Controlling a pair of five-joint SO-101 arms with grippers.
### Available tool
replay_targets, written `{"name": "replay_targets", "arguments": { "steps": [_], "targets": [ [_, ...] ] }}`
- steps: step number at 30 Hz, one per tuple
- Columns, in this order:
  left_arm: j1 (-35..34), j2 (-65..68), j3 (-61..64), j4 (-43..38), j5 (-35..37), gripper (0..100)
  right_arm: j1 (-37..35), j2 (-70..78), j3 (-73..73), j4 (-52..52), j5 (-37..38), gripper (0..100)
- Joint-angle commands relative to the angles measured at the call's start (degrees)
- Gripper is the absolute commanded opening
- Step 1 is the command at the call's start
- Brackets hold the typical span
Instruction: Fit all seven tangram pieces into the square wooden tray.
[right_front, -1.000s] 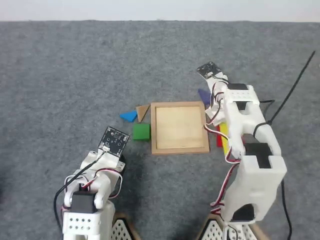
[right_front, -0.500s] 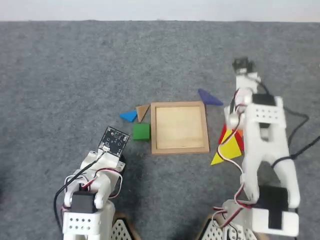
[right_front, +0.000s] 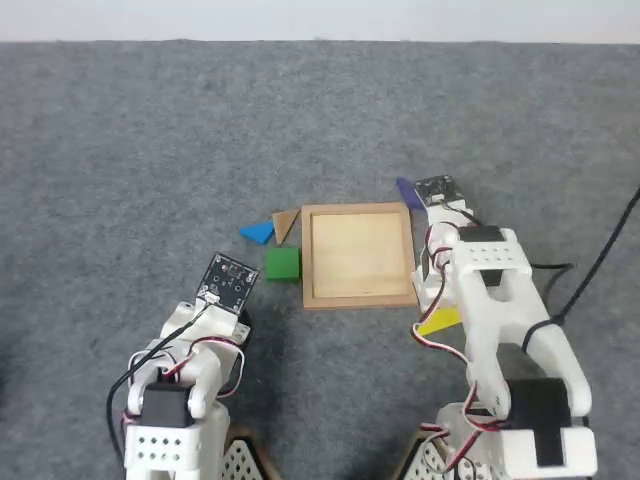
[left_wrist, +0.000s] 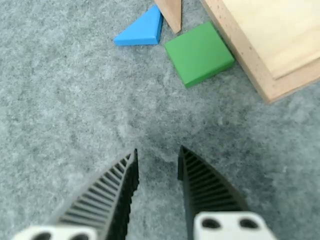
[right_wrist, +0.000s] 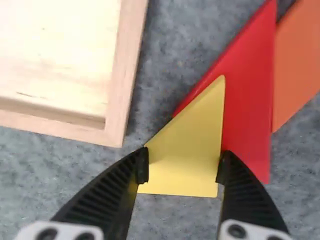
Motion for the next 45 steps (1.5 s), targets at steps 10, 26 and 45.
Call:
{"name": "replay_targets", "arguments": {
  "steps": [10, 26, 45],
  "targets": [
    [-0.35, -0.88, -0.66, 0.35, 0.09, 14, -0.66, 6.02, 1.49, 1.89, 8.09, 22.5],
    [-0.35, -0.88, -0.66, 0.35, 0.09, 14, 21.58, 14.81, -18.81, 3.03, 4.84, 0.7],
    [-0.35, -0.88, -0.66, 0.35, 0.09, 14, 23.34, -2.68, -20.22, 9.45, 2.55, 7.4]
  ]
}}
